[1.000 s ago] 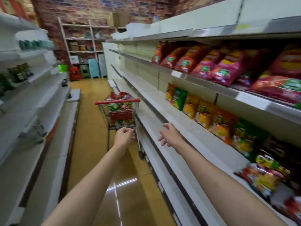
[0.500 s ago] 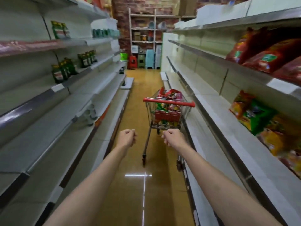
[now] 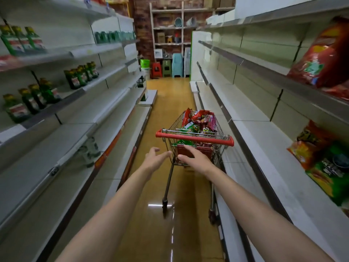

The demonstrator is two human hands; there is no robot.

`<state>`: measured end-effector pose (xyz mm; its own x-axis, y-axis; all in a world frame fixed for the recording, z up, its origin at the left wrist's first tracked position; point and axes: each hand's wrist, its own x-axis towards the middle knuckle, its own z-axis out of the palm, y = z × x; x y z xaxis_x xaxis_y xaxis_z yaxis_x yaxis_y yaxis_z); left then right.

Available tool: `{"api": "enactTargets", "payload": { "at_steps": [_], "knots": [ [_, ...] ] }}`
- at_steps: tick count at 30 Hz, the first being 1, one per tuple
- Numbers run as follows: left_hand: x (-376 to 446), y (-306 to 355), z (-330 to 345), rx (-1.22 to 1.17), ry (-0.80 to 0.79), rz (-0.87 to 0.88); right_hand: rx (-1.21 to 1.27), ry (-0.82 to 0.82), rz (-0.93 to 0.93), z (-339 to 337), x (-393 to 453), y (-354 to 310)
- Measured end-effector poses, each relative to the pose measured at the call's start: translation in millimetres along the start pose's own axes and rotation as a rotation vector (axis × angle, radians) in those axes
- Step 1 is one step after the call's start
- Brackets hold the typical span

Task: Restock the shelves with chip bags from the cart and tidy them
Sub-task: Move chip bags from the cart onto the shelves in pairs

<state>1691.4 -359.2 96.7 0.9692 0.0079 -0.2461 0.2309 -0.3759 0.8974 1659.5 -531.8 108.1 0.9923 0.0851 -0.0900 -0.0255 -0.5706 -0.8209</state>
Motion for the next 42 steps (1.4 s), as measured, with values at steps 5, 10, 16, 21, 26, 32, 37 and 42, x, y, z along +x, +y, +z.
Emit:
{"api": "enactTargets", "payload": {
  "at_steps": [5,10,16,21,26,32,37,42],
  "knots": [
    [74.6,15.8,13.9,-0.041,-0.014,-0.003,0.008,0.019,0.021,-15.4,67.9,17.1],
    [176.9,36.3,28.8,-0.146,-0.123,-0.009,0.006,0.080,0.120,-41.2,155.3,35.0],
    [310.7,79.3,19.0,-0.123,-0.206,-0.004,-0.032,0.207,0.164,-78.2,293.0,26.9],
    [398.6,111.4,12.6,-0.108,-0.216,0.034,0.072,0.308,0.189,-96.8,373.3,20.5],
    [452.7,116.7,34.4,-0.107,-0.259,-0.021,0.053,0.355,0.295,-99.4,423.9,44.3],
    [514.5,106.7,60.9,-0.047,-0.293,-0.049,0.028,0.329,0.362,-108.5,482.1,86.5],
    [576.0,107.3,74.9,-0.055,-0.261,-0.083,0.039,0.266,0.382,-121.8,547.6,115.9],
    [641.6,102.6,107.5,-0.105,-0.245,-0.149,0.026,0.200,0.392,-131.6,617.8,156.0]
  ]
}}
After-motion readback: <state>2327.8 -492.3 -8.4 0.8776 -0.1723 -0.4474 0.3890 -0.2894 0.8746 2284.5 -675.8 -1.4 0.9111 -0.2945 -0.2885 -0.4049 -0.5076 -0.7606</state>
